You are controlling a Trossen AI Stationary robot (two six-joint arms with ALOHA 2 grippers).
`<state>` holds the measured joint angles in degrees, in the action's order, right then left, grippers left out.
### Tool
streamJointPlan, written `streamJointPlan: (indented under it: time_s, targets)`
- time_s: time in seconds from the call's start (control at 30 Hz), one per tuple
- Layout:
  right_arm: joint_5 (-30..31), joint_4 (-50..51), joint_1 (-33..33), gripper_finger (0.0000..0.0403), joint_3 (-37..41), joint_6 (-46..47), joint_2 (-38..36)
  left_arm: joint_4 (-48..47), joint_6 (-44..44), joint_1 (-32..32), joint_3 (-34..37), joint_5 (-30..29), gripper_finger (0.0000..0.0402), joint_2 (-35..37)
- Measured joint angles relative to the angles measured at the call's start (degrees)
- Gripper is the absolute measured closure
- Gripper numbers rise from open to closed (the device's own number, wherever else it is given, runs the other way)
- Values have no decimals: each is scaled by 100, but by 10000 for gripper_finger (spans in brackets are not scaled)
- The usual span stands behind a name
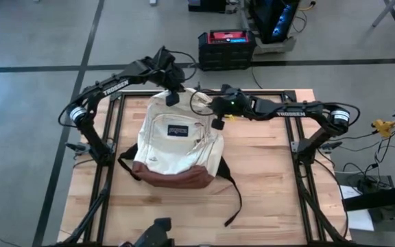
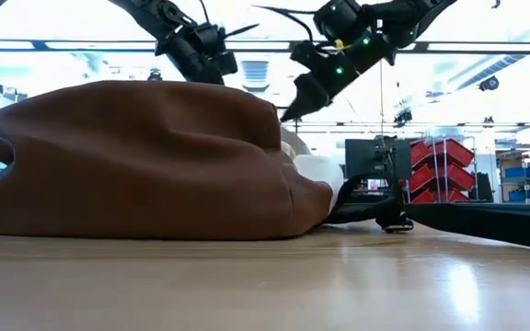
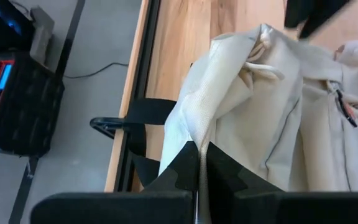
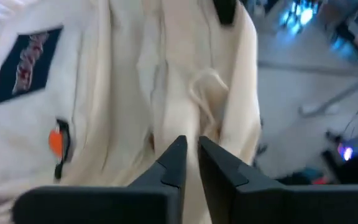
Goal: Unpack backpack
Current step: Close the white backpack
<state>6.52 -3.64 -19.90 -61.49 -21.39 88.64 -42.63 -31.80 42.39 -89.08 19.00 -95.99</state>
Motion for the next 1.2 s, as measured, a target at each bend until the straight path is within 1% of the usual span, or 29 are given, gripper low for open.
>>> streamJointPlan:
  time_s: [0.07, 0.13, 0.27, 0.37, 0.5, 0.73, 0.83, 0.9, 0.97, 1.03, 1.1, 1.13, 1.2]
  targets:
    - [-37, -264, 46, 324, -60, 220, 81, 11, 86, -22, -1, 0, 401, 76]
    - [-77, -268, 55, 302, -147, 484, 183, 17, 150, -40, 0, -1, 401, 124]
    - [-73, -223, -79, 275, -232, 1058, 320, 0, 219, -113, 0, -2, 401, 188]
    - [-111, -135, -246, 266, -296, 1424, 306, -12, 233, -218, -1, -36, 401, 235]
    - [-122, -101, -381, 259, -296, 1654, 297, -52, 233, -408, 0, -52, 401, 290]
    - [-125, -224, -435, 247, -293, 1747, 286, -70, 226, -687, -1, -66, 401, 348]
    - [-119, -188, -437, 246, -405, 1756, 286, -72, 221, -759, 0, -72, 401, 349]
    - [-116, -203, -437, 253, -477, 1762, 278, -70, 204, -793, -2, -67, 401, 352]
    - [-101, -164, -439, 274, -542, 1799, 278, -70, 178, -800, -2, -66, 401, 366]
    - [-98, -12, -441, 312, -634, 1763, 278, -90, 166, -800, -2, -66, 401, 370]
    - [-167, 182, -442, 365, -723, 1661, 278, -133, 111, -801, -2, -83, 401, 371]
    - [-243, 256, -448, 383, -755, 1603, 278, -158, 90, -806, -2, -155, 401, 376]
    - [-425, 403, -449, 391, -814, 1556, 270, -149, 79, -811, 36, -358, 401, 407]
